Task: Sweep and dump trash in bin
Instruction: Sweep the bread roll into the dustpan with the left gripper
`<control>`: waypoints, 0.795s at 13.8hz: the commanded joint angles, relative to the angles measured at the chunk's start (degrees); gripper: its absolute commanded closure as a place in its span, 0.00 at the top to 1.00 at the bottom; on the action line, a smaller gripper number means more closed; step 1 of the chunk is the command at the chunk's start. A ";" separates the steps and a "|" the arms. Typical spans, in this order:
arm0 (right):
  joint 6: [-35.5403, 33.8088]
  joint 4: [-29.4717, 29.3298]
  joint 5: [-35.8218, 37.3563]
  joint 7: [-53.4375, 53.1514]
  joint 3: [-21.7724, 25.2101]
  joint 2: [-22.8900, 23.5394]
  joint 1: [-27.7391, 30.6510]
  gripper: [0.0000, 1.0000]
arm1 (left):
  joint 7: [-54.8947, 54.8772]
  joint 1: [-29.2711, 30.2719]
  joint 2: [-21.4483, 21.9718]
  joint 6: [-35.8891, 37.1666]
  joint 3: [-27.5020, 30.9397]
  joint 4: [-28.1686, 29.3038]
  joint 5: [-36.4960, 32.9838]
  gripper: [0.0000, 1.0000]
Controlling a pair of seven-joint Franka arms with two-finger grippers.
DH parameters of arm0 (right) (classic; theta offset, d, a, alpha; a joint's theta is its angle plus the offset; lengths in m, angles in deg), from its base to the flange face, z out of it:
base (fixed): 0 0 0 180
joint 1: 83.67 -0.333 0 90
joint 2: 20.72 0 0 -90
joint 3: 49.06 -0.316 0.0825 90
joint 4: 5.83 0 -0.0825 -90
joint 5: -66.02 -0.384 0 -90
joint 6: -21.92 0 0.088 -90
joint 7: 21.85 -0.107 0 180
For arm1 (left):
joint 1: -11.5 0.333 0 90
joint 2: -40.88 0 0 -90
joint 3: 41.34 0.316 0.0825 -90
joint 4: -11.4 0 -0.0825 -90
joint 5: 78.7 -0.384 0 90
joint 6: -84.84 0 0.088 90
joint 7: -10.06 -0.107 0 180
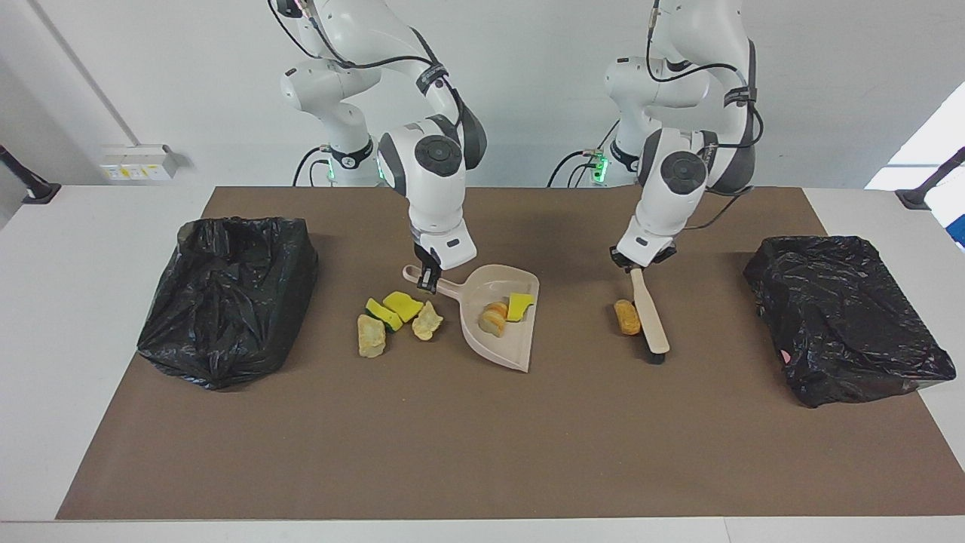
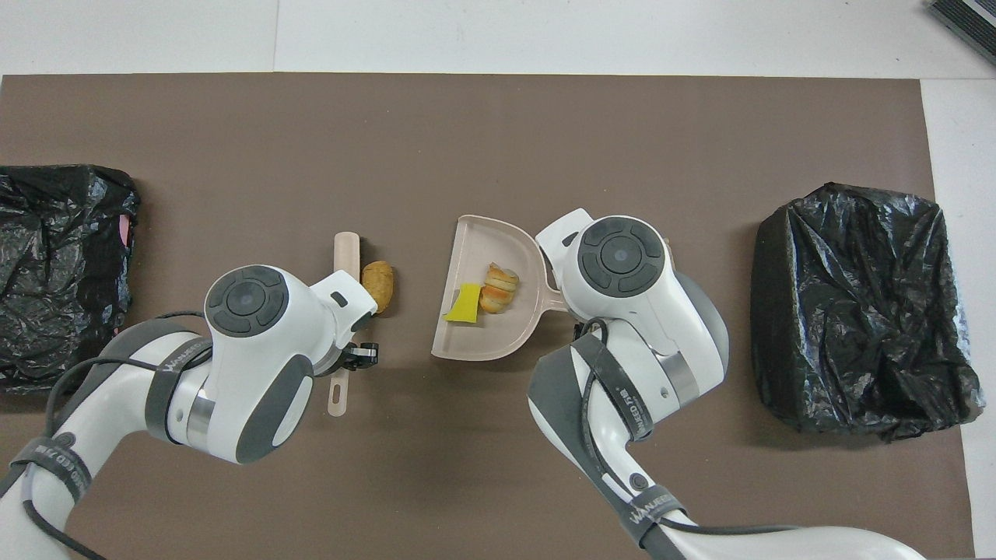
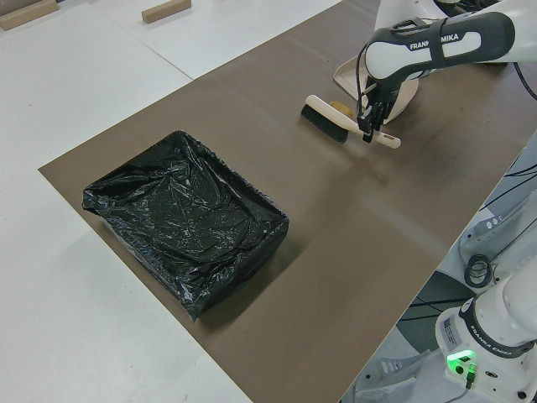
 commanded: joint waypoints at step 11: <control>2.84 1.30 -0.02 3.99 -0.40 -0.17 1.34 0.00 | -5.61 -10.71 -2.49 -1.60 -0.05 -5.83 8.22 0.00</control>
